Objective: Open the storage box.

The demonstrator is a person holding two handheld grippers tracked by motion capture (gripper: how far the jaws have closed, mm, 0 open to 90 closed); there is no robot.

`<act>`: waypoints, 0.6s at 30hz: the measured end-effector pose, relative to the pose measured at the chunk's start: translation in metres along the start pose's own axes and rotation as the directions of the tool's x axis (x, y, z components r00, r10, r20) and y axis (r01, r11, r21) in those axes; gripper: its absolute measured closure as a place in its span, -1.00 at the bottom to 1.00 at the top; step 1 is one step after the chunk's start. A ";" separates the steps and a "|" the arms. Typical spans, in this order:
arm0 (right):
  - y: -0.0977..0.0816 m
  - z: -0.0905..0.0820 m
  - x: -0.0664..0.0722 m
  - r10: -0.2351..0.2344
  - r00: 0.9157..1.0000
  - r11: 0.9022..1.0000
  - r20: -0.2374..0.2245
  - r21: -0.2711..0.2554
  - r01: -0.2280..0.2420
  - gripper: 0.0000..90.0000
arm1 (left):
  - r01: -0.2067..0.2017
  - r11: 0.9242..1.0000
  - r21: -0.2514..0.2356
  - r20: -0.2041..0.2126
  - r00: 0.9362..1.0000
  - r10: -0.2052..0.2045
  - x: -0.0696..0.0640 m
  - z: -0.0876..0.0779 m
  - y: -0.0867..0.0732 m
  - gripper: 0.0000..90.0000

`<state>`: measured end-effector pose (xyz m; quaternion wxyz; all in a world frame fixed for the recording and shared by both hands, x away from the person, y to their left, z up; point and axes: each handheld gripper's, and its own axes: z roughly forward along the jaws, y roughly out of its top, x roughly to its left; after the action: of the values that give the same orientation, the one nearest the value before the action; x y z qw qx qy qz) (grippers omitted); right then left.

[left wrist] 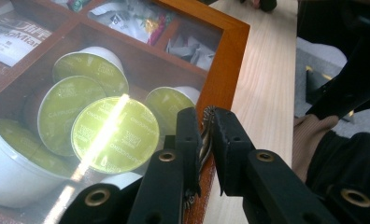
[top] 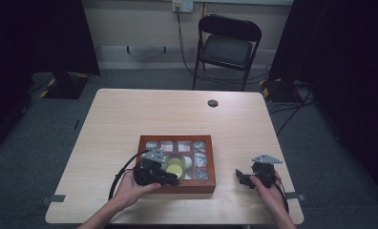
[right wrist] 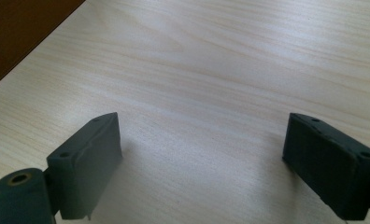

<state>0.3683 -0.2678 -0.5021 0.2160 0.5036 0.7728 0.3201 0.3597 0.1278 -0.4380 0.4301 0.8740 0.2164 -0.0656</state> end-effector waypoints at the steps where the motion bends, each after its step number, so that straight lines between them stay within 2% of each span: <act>1: 0.000 0.000 0.000 0.000 1.000 1.000 0.000 0.000 0.000 -0.76 | 0.000 1.000 -0.002 -0.001 1.000 0.000 0.000 0.000 0.001 0.80; 6: 0.000 0.000 0.000 -0.001 1.000 1.000 0.000 -0.001 0.001 -0.76 | 0.020 1.000 -0.003 0.012 1.000 -0.020 0.001 -0.005 0.004 0.80; 8: 0.000 0.000 0.000 -0.001 1.000 1.000 0.000 0.000 0.001 -0.76 | 0.010 1.000 0.009 0.002 1.000 -0.010 -0.001 -0.005 0.008 0.80; 10: 0.000 0.000 0.000 -0.003 1.000 1.000 0.000 -0.002 0.003 -0.76 | 0.009 1.000 0.014 0.012 1.000 -0.009 0.000 -0.008 0.013 0.80; 18: 0.000 0.000 0.000 -0.004 1.000 1.000 0.001 -0.002 0.004 -0.76 | 0.053 0.999 -0.009 0.039 0.998 -0.053 0.004 -0.019 0.023 0.80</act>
<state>0.3687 -0.2679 -0.5022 0.2175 0.5019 0.7734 0.3205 0.3720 0.1315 -0.4102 0.4369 0.8642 0.2315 -0.0927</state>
